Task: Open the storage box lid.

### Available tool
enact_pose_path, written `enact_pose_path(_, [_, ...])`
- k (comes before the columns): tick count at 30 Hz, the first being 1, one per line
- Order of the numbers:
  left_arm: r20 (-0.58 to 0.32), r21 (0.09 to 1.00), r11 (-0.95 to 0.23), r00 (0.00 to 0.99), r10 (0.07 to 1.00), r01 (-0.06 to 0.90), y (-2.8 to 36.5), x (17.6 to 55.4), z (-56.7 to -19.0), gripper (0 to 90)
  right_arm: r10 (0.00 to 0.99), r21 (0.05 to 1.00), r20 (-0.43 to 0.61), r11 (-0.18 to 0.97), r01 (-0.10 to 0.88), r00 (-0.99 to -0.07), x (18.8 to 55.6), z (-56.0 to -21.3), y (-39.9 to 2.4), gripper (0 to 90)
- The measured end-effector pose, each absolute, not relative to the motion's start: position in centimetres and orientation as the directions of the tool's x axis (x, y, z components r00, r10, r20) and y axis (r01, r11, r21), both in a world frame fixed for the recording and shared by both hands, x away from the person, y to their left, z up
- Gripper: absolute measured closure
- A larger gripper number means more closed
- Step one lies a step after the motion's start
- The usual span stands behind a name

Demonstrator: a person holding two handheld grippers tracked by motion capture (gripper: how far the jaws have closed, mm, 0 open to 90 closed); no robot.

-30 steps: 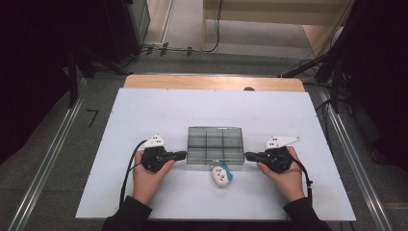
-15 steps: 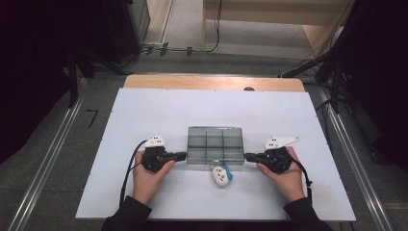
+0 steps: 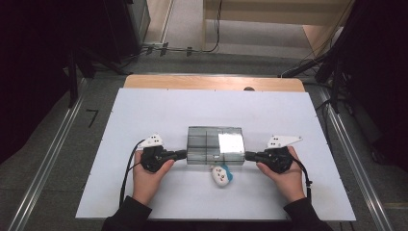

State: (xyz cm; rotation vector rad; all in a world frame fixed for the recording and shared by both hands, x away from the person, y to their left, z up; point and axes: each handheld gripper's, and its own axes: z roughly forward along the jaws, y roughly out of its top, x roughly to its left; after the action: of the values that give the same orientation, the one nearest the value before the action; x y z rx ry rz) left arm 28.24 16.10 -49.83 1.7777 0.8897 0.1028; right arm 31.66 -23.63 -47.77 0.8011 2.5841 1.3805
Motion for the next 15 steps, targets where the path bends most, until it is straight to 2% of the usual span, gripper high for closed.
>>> enact_pose_path(15, [-0.286, 0.895, -0.105, 0.74, 0.609, 0.433, 15.9, 28.1, -48.4, 88.2, 0.504, 0.848, 0.158, 0.372, 0.378, -0.849, 31.4, -46.5, -23.6, 88.3])
